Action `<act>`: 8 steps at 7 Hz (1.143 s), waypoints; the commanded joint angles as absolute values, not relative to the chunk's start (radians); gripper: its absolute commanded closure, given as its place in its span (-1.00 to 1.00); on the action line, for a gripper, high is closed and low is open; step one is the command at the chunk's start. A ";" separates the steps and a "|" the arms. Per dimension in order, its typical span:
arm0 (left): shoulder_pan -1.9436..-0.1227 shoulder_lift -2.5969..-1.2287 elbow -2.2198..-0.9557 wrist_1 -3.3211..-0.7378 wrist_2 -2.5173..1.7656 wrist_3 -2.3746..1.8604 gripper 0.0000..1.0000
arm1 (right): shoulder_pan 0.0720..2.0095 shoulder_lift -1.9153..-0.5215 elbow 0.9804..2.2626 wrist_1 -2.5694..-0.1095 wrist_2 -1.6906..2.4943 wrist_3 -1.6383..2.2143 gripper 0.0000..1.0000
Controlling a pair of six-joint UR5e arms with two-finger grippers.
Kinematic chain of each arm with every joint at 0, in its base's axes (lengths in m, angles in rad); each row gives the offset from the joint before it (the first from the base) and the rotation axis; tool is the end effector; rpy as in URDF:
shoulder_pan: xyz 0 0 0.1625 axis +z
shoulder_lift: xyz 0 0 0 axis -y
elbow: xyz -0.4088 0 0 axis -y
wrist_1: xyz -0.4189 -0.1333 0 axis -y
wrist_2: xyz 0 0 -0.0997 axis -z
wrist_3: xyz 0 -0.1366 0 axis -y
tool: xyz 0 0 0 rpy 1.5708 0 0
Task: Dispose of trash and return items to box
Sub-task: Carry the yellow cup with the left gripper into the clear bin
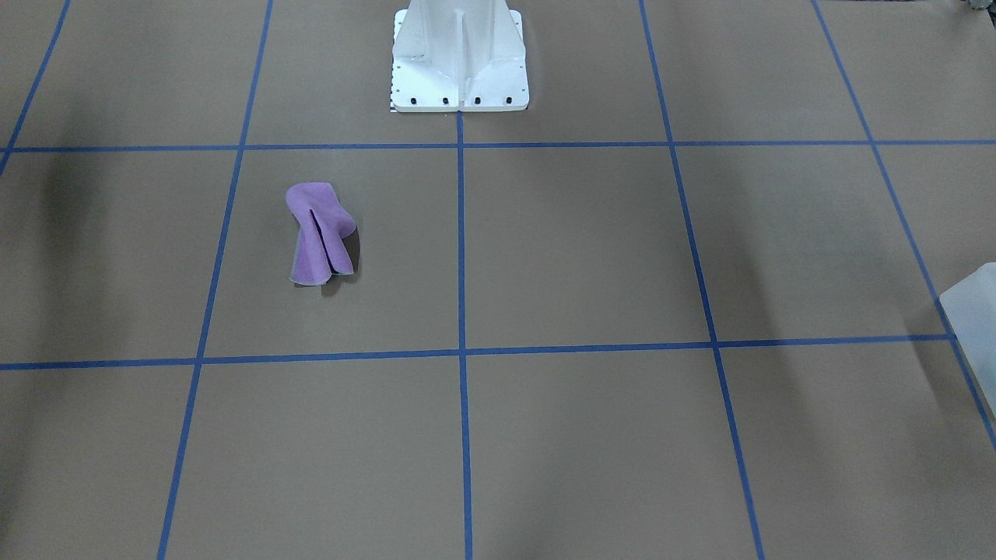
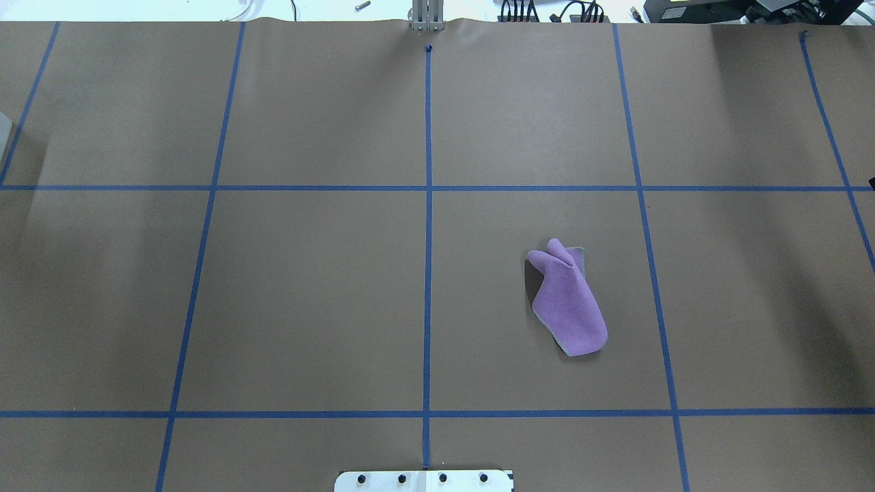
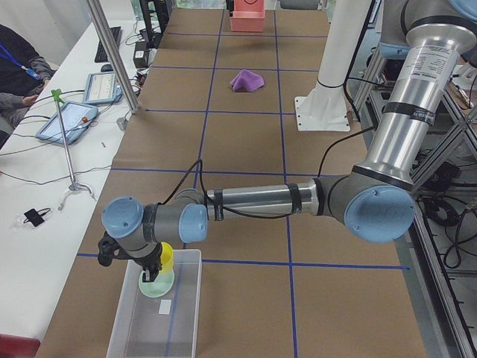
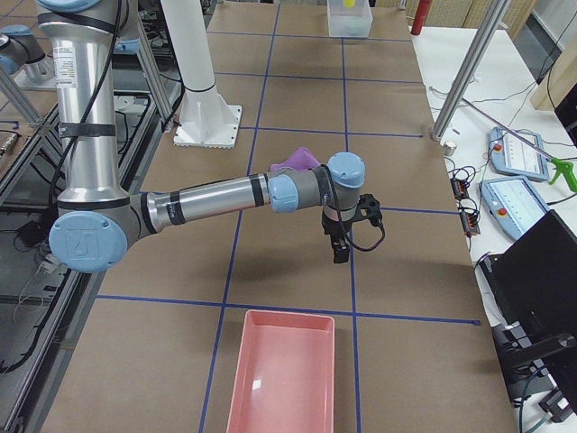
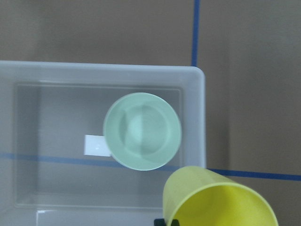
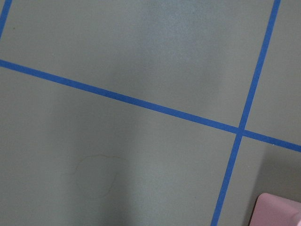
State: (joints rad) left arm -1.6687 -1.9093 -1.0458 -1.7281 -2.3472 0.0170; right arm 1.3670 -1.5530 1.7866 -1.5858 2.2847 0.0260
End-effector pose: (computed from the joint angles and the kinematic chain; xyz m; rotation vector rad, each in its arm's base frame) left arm -0.1004 -0.6374 0.7261 0.0169 0.7769 -0.0881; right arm -0.0652 -0.5323 0.5534 0.1266 -0.7321 -0.2476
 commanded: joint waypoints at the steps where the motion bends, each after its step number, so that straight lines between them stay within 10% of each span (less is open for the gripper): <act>1: -1.672 -1.985 -0.663 -2.062 -2.298 0.023 1.00 | 1.365 -1.551 1.787 -1.585 2.284 0.026 -1.00; 5: -1.635 -1.993 -0.554 -2.138 -2.255 0.024 1.00 | 1.364 -1.546 1.784 -1.585 2.283 0.026 -1.00; 6: -1.623 -1.993 -0.555 -2.147 -2.256 0.026 0.36 | 1.362 -1.545 1.786 -1.585 2.283 0.026 -1.00; 7: -1.623 -1.988 -0.555 -2.178 -2.256 0.041 -0.97 | 1.362 -1.545 1.786 -1.585 2.284 0.026 -1.00; 8: -1.629 -2.000 -0.561 -2.175 -2.263 0.095 -0.98 | 1.362 -1.545 1.787 -1.585 2.284 0.029 -1.00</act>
